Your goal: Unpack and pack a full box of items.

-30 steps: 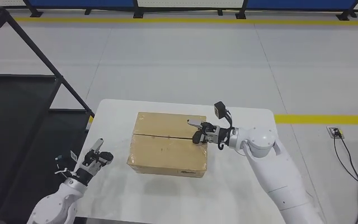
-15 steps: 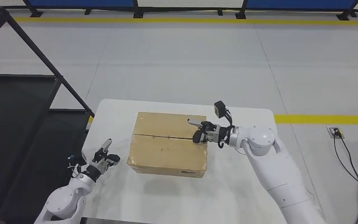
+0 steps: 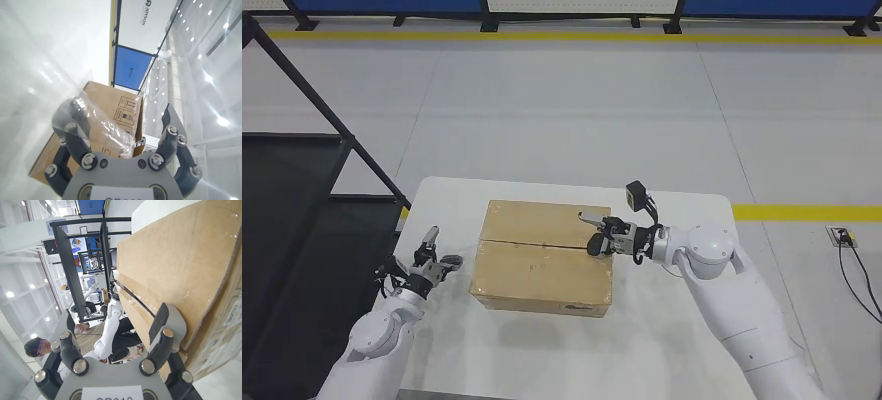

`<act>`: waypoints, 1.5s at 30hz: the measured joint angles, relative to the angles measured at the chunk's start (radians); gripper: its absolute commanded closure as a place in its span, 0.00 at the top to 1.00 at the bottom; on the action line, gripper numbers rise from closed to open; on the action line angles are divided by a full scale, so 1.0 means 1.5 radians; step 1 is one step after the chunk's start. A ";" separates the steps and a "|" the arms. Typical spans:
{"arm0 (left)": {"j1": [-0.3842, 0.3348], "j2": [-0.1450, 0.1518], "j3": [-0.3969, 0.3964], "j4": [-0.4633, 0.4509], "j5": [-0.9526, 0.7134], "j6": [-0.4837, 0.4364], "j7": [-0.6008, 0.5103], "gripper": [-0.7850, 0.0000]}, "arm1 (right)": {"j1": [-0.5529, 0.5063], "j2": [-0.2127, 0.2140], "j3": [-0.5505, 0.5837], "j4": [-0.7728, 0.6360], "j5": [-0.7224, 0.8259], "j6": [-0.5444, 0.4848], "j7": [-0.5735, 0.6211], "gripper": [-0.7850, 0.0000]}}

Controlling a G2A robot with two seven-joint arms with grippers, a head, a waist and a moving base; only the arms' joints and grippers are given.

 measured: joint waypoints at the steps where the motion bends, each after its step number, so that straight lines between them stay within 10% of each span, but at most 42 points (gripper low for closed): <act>1: 0.003 -0.001 -0.001 -0.008 0.014 -0.020 0.023 1.00 | -0.001 0.001 0.000 0.000 0.001 -0.001 0.000 1.00; 45: 0.094 -0.005 -0.108 -0.344 0.180 -0.045 0.149 1.00 | -0.008 0.013 -0.004 0.009 0.018 -0.008 -0.014 1.00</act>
